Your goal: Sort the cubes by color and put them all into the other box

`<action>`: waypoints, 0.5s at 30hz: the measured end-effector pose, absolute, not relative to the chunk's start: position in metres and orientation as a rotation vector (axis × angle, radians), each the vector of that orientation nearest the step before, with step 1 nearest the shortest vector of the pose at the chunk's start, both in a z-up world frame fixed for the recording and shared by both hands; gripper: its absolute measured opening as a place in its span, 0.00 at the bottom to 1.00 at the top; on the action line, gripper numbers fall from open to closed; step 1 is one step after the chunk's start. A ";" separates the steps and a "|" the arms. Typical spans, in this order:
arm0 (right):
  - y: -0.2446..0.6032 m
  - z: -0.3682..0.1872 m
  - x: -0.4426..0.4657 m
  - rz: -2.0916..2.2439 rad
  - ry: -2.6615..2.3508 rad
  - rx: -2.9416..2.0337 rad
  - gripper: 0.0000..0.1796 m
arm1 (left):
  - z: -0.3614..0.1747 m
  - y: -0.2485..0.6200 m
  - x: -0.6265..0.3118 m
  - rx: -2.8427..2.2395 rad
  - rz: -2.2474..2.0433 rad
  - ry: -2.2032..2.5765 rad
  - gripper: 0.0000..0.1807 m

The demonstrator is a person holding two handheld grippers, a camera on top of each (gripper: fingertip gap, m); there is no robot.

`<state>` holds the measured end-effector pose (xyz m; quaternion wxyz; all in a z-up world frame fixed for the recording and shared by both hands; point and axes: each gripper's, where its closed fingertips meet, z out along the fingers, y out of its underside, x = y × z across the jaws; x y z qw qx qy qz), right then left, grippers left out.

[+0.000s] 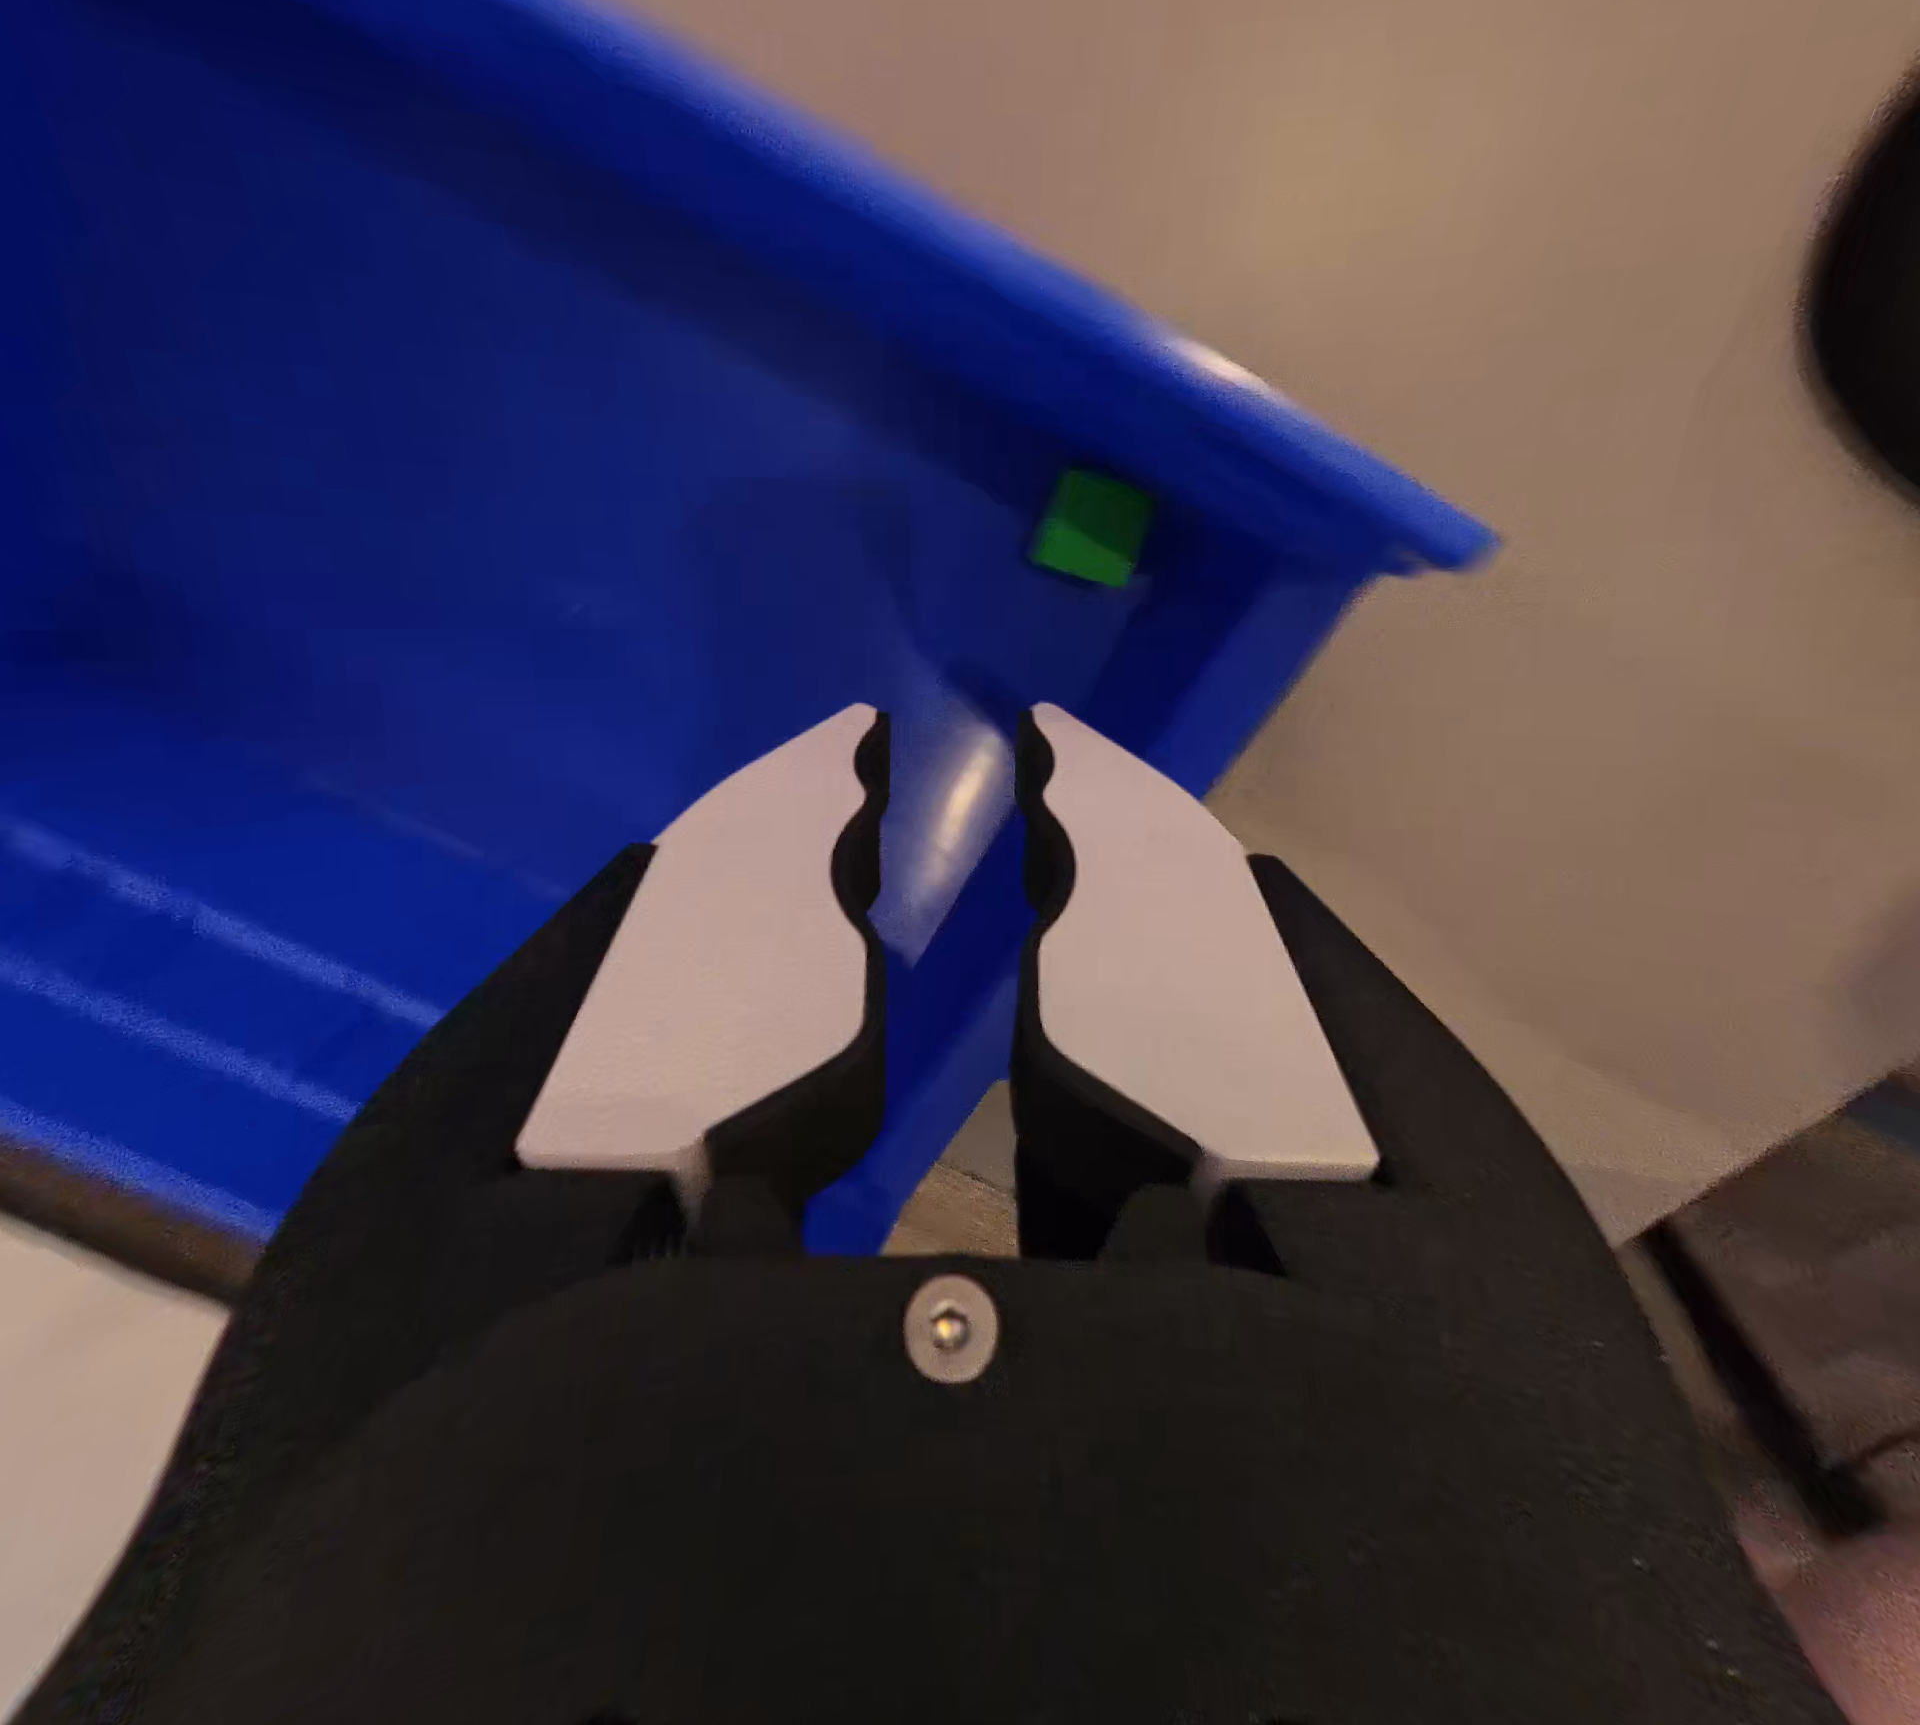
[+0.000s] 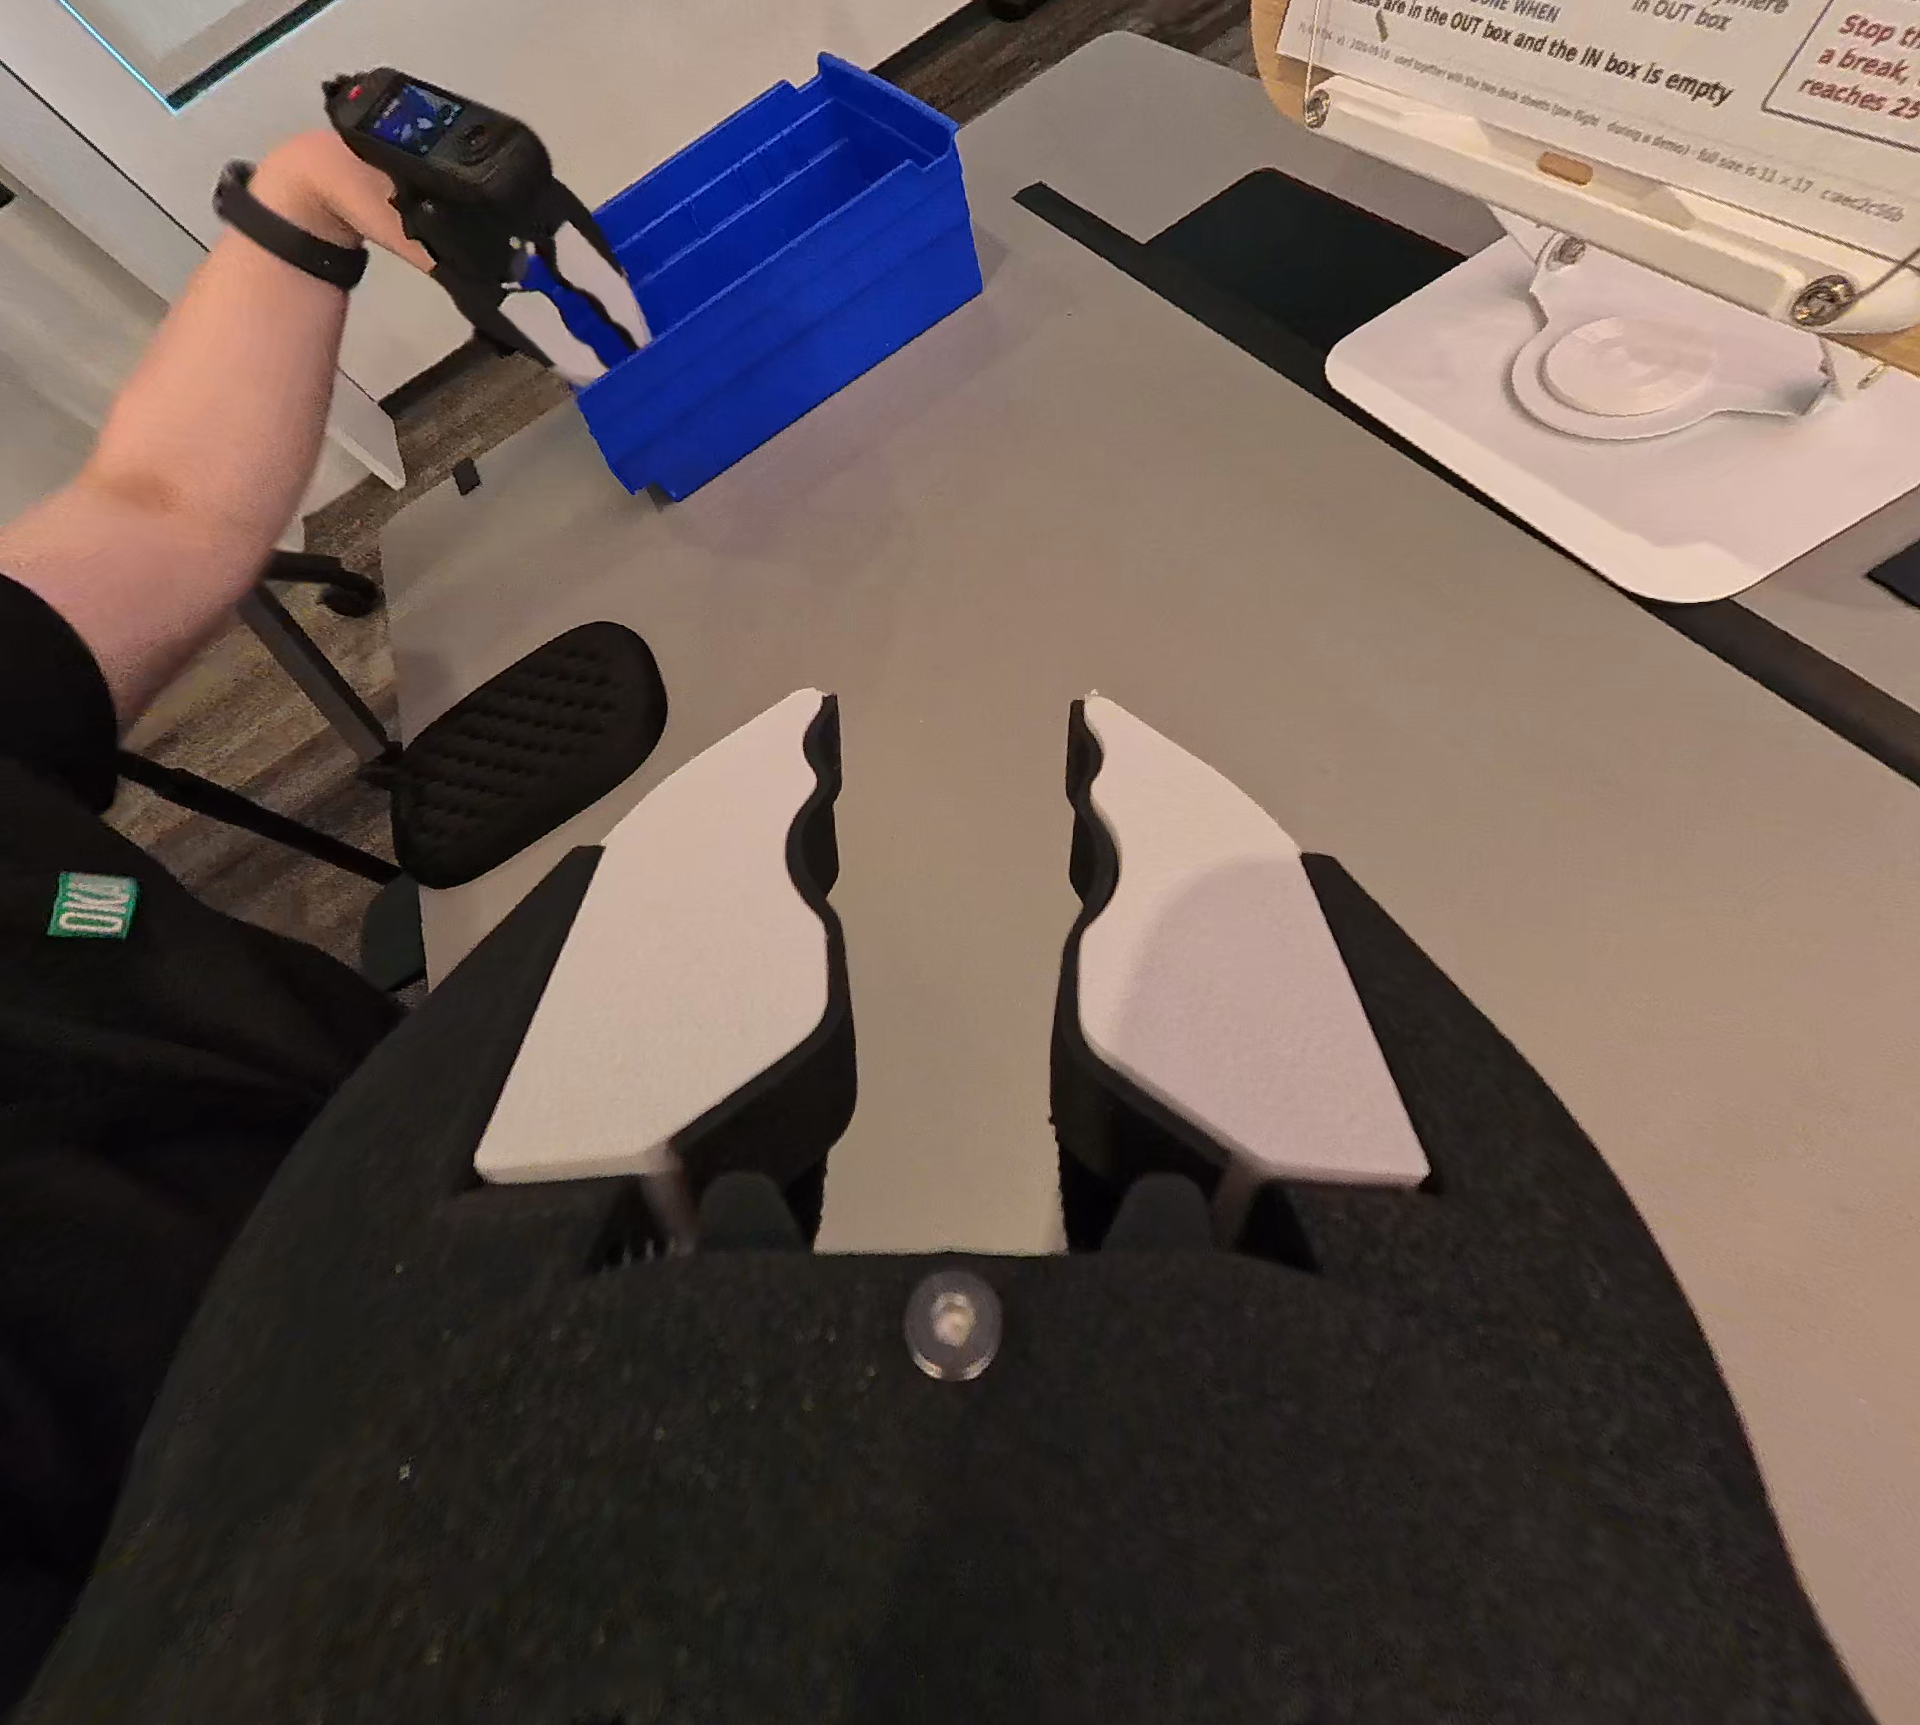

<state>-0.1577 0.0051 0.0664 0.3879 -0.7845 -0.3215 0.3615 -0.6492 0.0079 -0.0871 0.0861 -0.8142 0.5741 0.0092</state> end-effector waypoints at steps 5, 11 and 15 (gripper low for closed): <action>0.002 0.061 -0.168 0.966 -0.854 -2.002 0.23 | -0.095 0.002 -0.633 -2.260 -0.137 1.903 0.19; 0.009 0.055 -0.176 1.020 -0.843 -2.005 0.23 | -0.098 0.006 -0.626 -2.079 -0.227 1.985 0.20; 0.011 0.049 -0.180 1.071 -0.833 -2.011 0.23 | -0.110 0.008 -0.624 -2.070 -0.262 2.055 0.20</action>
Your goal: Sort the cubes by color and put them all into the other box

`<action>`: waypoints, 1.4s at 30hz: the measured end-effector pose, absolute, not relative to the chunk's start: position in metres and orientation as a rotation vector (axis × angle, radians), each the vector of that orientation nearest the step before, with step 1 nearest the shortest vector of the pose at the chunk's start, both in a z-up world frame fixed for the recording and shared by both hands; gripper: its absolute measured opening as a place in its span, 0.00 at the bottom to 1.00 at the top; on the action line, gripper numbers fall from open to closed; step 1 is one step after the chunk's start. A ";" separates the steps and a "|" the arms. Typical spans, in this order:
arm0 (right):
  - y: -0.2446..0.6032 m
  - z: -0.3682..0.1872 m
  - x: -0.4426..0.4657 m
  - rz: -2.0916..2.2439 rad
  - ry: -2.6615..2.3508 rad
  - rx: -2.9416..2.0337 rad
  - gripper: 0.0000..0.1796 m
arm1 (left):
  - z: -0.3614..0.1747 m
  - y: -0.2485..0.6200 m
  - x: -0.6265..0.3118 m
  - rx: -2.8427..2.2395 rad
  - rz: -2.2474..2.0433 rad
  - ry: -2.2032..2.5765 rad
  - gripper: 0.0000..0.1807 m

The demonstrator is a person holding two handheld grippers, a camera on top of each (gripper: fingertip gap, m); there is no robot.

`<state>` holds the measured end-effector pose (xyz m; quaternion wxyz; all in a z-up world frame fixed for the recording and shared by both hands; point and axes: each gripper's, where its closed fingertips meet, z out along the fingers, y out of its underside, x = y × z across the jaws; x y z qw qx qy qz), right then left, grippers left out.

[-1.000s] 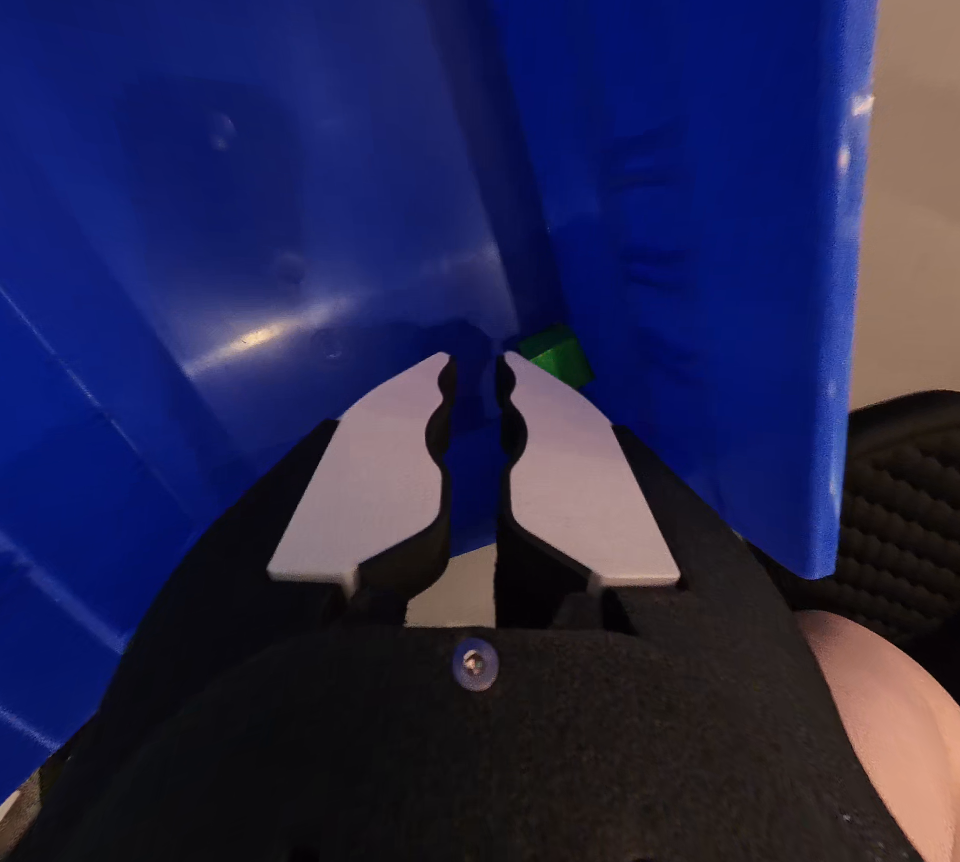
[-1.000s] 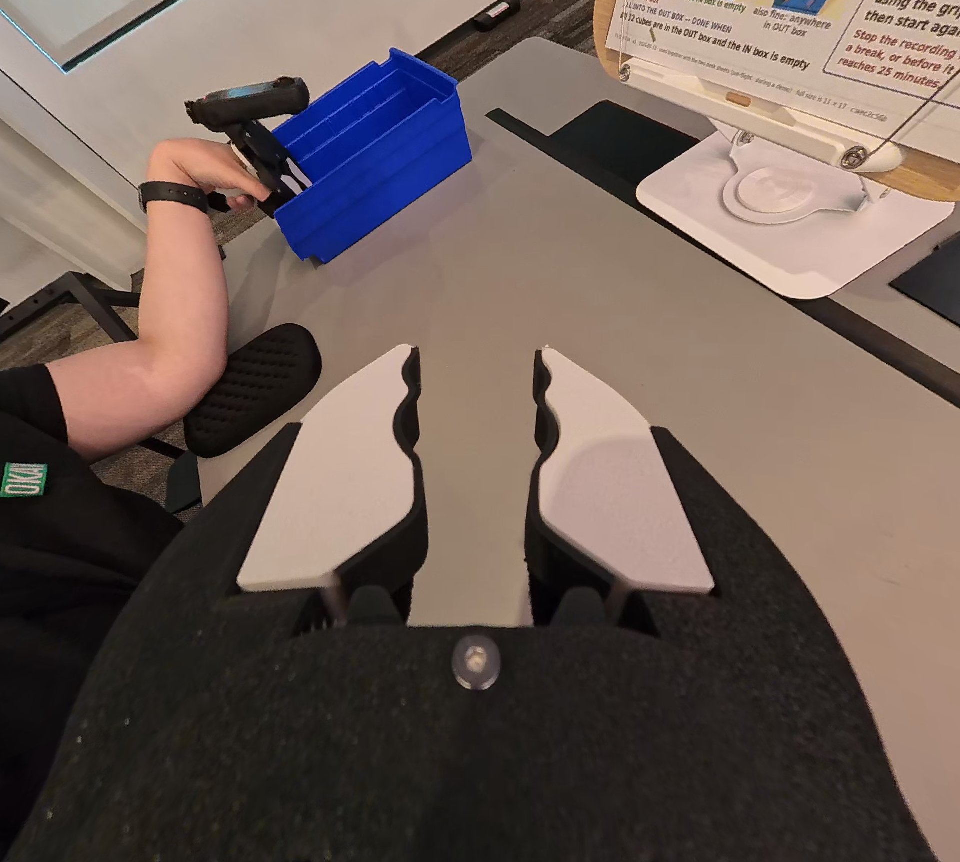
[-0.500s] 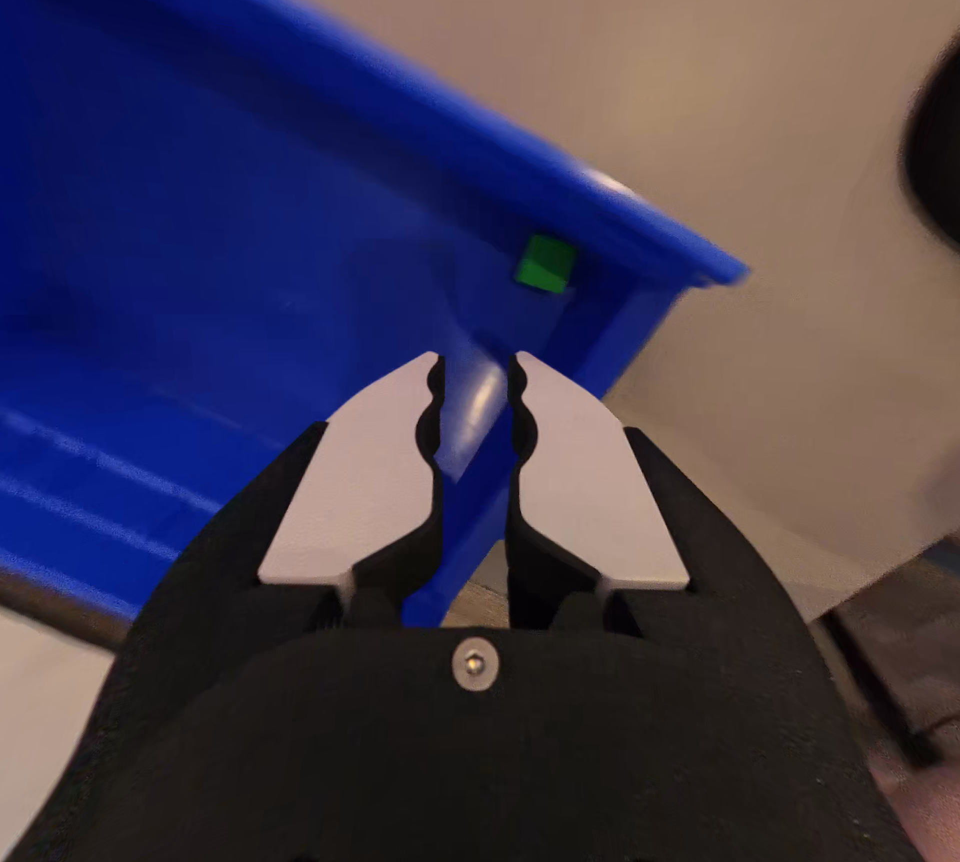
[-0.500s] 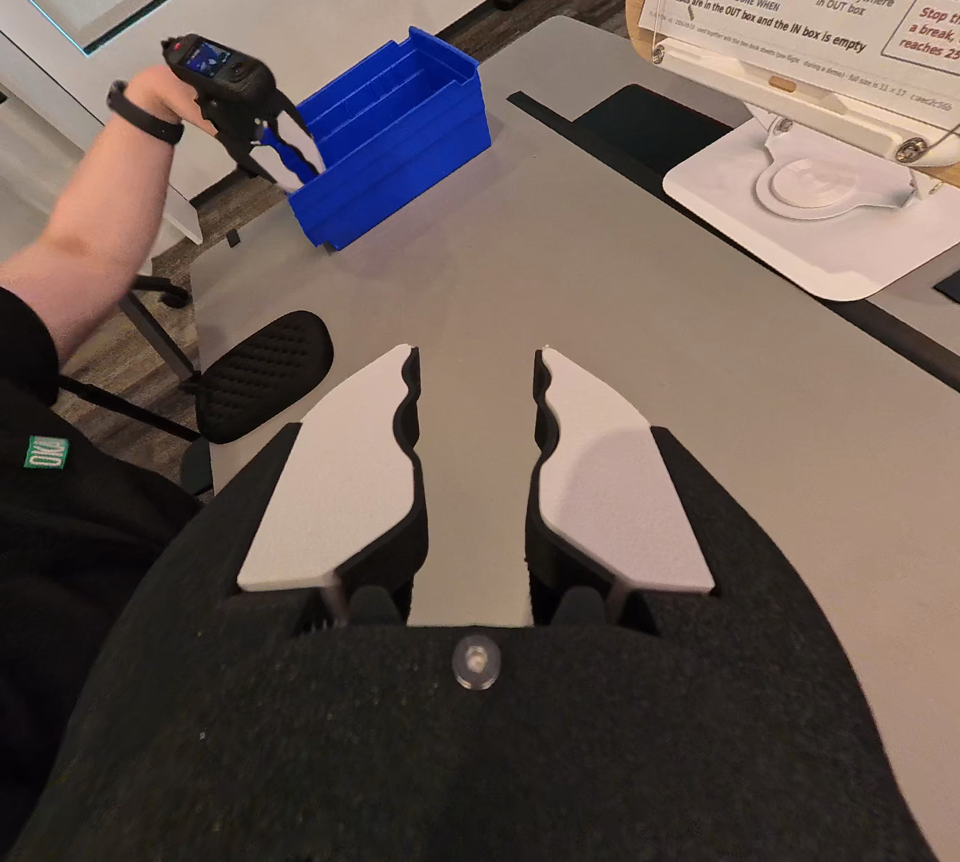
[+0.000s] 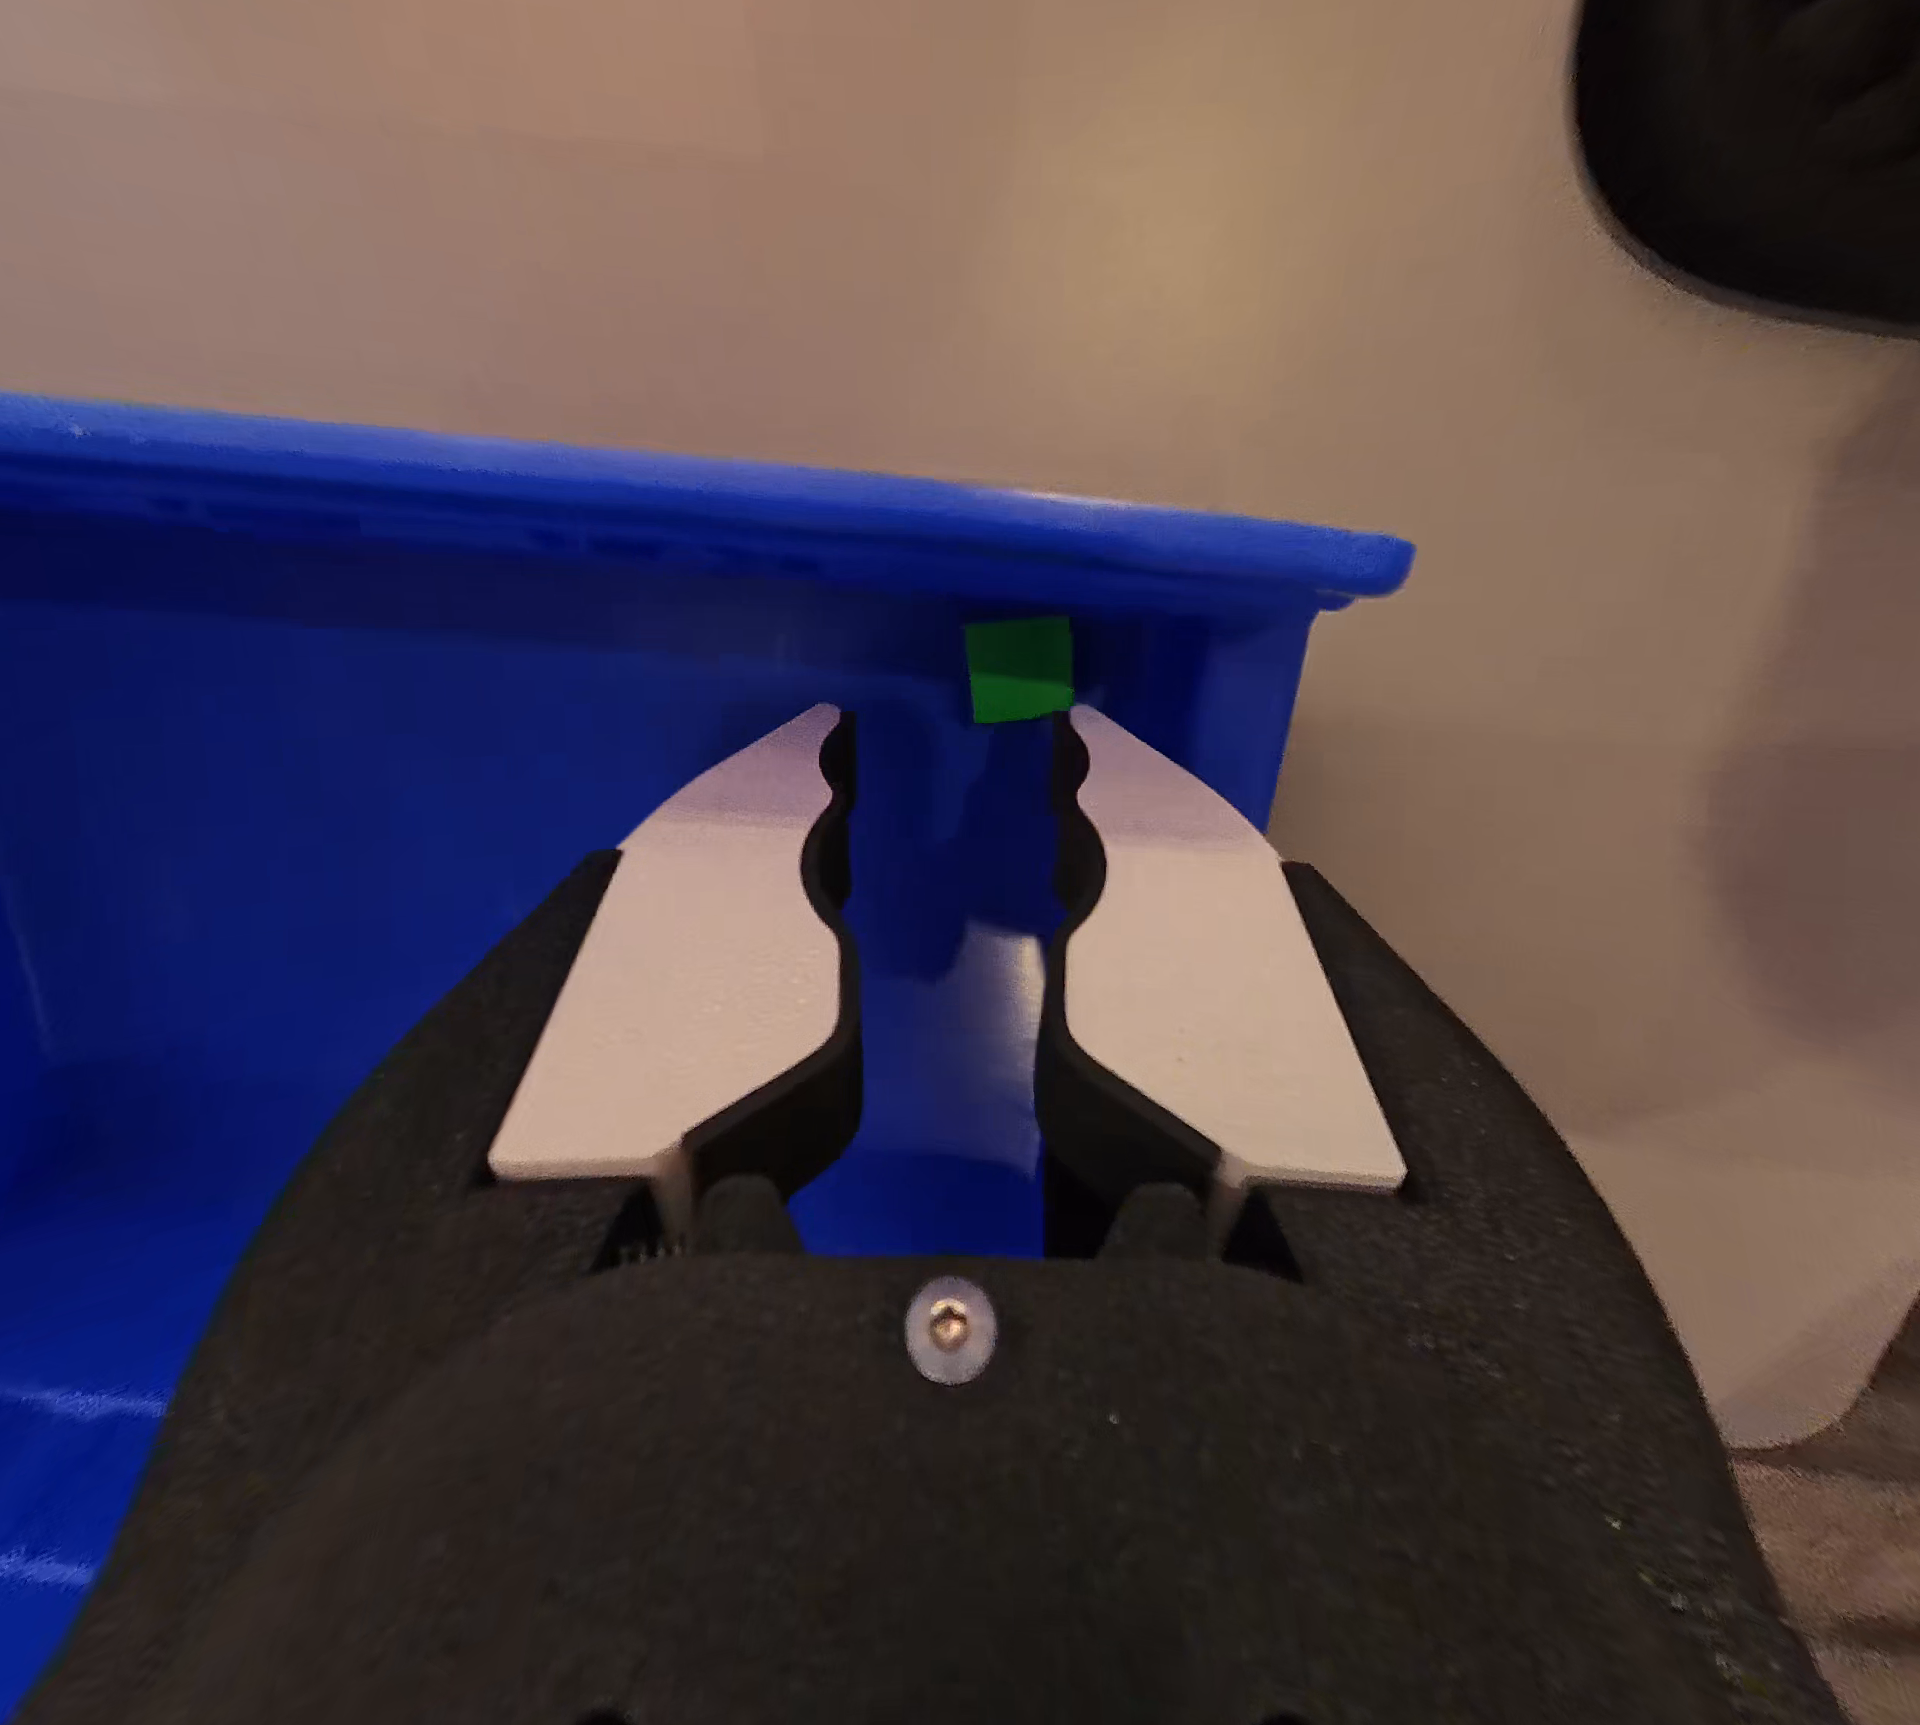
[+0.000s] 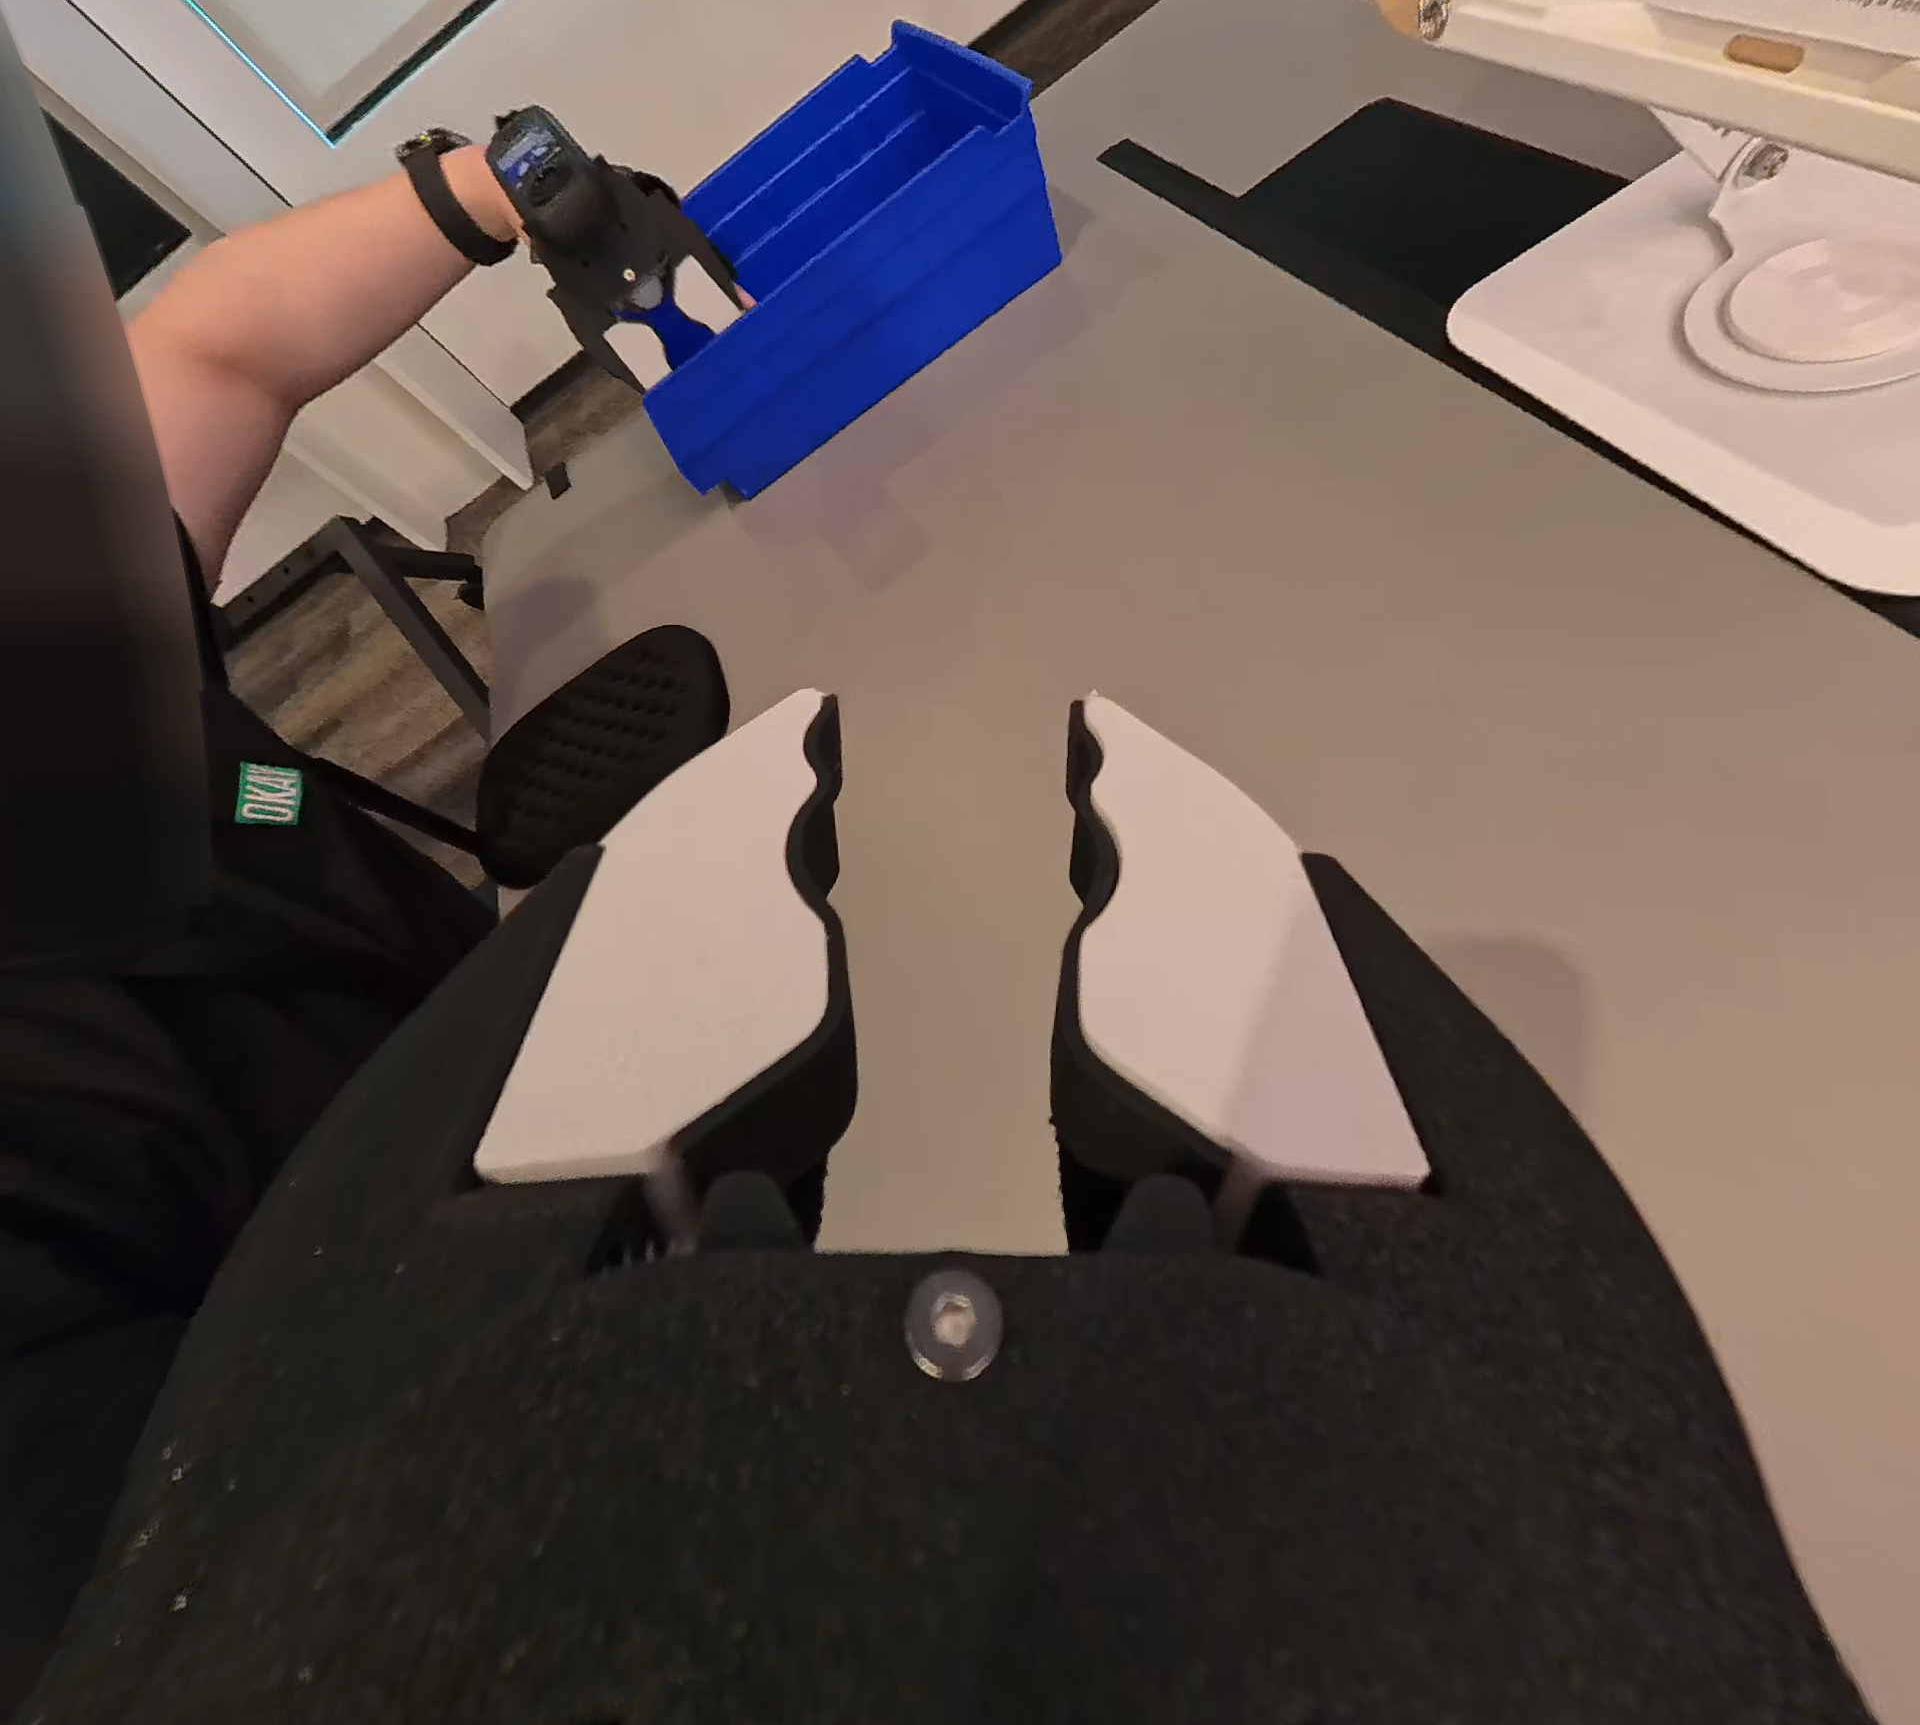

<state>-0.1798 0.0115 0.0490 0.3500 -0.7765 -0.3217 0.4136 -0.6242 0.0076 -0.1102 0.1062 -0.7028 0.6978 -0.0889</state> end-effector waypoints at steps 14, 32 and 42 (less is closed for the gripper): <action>0.018 0.041 -0.179 1.115 -0.809 -2.034 0.23 | -0.139 0.009 -0.628 -2.081 -0.224 2.169 0.14; 0.016 0.043 -0.174 1.126 -0.802 -2.034 0.22 | -0.136 0.020 -0.624 -2.043 -0.210 2.060 0.13; 0.010 0.067 -0.183 1.185 -0.816 -1.909 0.22 | 0.027 0.051 -0.599 -1.733 -0.102 1.536 0.12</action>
